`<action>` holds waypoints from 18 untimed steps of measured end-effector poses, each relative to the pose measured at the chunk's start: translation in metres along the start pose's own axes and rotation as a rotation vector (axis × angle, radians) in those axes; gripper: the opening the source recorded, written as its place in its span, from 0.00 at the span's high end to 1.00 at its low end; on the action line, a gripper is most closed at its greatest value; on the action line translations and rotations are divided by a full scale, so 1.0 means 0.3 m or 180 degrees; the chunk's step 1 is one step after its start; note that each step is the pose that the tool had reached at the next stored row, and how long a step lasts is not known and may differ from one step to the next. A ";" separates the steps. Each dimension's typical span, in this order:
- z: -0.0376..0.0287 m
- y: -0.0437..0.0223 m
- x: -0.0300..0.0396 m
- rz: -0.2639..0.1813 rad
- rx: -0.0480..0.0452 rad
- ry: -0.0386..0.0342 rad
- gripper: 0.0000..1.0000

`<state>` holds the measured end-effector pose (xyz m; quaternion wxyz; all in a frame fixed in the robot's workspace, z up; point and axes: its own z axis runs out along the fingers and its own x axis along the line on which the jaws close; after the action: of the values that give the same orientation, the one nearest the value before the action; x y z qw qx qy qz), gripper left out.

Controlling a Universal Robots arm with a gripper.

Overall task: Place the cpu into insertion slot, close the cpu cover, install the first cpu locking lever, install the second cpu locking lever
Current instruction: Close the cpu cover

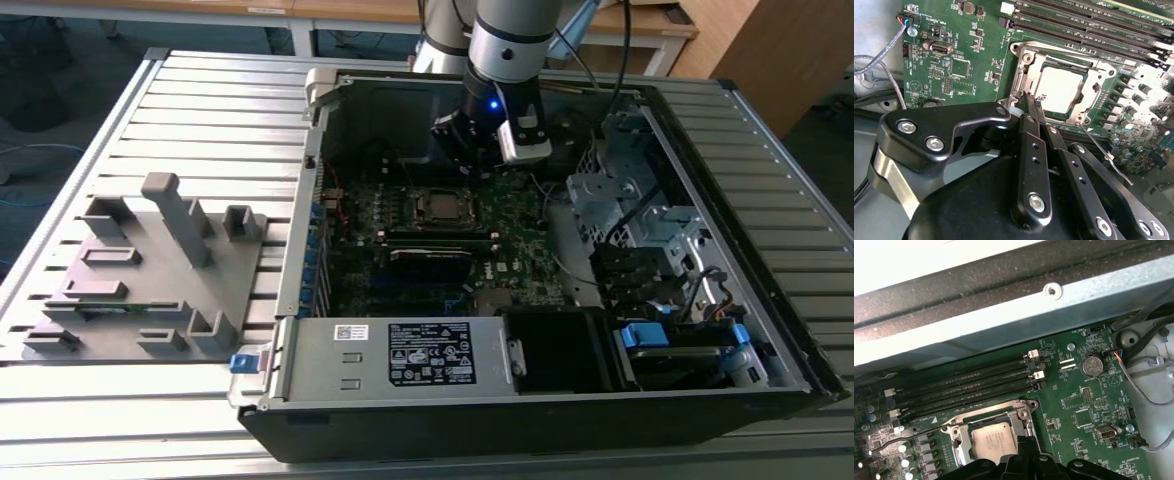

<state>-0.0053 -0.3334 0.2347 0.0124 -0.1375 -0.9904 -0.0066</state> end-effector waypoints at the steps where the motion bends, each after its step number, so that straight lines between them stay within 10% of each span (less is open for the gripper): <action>1: 0.000 0.000 0.000 -0.0006 0.0000 0.0000 0.90; 18: 0.002 0.000 0.000 -0.0026 -0.0004 -0.0003 0.90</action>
<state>-0.0053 -0.3334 0.2342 0.0119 -0.1335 -0.9910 -0.0072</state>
